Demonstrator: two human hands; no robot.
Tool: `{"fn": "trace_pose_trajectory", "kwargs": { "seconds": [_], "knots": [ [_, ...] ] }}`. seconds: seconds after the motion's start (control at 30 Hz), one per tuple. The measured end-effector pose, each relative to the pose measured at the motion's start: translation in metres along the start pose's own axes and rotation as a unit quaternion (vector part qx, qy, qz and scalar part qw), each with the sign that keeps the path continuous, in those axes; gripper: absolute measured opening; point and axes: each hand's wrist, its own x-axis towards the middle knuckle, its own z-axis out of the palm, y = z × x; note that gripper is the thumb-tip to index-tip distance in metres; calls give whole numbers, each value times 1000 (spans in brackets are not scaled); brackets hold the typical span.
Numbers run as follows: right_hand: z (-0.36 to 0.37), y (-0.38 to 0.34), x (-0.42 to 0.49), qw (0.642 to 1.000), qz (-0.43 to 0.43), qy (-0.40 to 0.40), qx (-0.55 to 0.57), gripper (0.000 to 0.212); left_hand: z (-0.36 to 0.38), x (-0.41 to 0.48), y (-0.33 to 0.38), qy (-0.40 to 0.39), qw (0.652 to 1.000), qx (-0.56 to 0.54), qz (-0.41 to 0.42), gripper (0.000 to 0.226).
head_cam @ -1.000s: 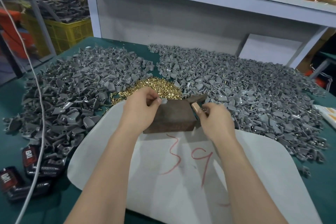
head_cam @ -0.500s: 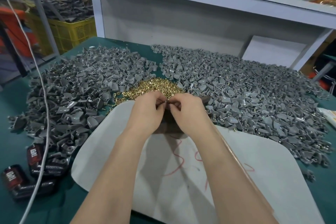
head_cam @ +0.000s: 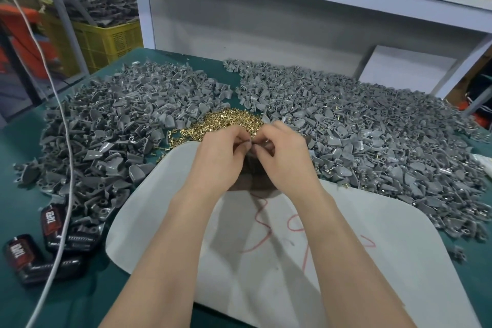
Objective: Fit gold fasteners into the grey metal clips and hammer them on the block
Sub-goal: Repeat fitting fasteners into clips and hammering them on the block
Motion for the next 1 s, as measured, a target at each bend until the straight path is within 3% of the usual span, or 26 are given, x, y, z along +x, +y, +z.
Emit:
{"fn": "trace_pose_trajectory", "kwargs": {
  "seconds": [0.13, 0.37, 0.47, 0.57, 0.6, 0.67, 0.73, 0.83, 0.9, 1.0],
  "knots": [
    [-2, 6, -3, 999, -18, -18, 23, 7, -4, 0, -3, -27, 999, 8, 35, 10],
    [0, 7, -5, 995, 65, -3, 79, 3, -1, 0, 0, -10, 999, -7, 38, 21],
    [-11, 18, 2, 977, 160, 79, 114, 8, -2, 2, 1, 44, 996, -78, 15, 24],
    [-35, 48, 22, 927, 295, 211, 97, 6, -7, 5, -1, 141, 978, -141, -54, 17],
    [-42, 58, 28, 909, 337, 229, 88, 16, -9, 5, -1, 175, 967, -167, -80, 17],
    [-42, 64, 36, 896, 402, 187, 24, 44, -14, 7, -3, 238, 933, -235, -135, 18],
    [-24, 45, 38, 923, 356, 138, -51, 55, -19, 10, -6, 297, 878, -323, -190, 20],
    [19, -11, 40, 991, 135, 18, 18, 42, -30, 11, -12, 388, 793, -403, -243, 21],
    [50, -48, 46, 992, 31, -107, 54, 34, -37, 12, -15, 443, 760, -410, -241, 20],
    [88, -82, 64, 978, -36, -204, -18, 34, -43, 13, -20, 479, 737, -415, -236, 21]
  ]
}}
